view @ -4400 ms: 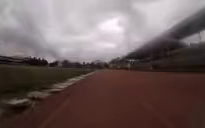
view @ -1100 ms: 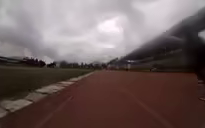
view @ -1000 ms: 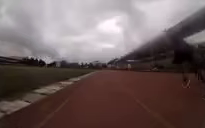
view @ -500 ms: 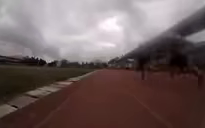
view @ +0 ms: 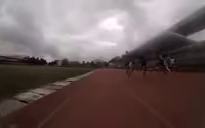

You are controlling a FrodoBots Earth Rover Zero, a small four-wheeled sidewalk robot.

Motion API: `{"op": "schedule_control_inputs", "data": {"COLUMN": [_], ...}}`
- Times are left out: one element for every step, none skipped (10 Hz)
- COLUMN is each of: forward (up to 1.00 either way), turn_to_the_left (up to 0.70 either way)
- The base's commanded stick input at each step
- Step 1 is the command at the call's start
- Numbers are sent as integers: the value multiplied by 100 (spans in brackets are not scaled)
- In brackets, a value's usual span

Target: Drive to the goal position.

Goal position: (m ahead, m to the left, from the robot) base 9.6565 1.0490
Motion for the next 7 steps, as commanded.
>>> {"op": "schedule_control_inputs", "data": {"forward": [70, 70, 70, 70, 70, 70, 70], "turn_to_the_left": [0, 0, 0, 0, 0, 0, 0]}}
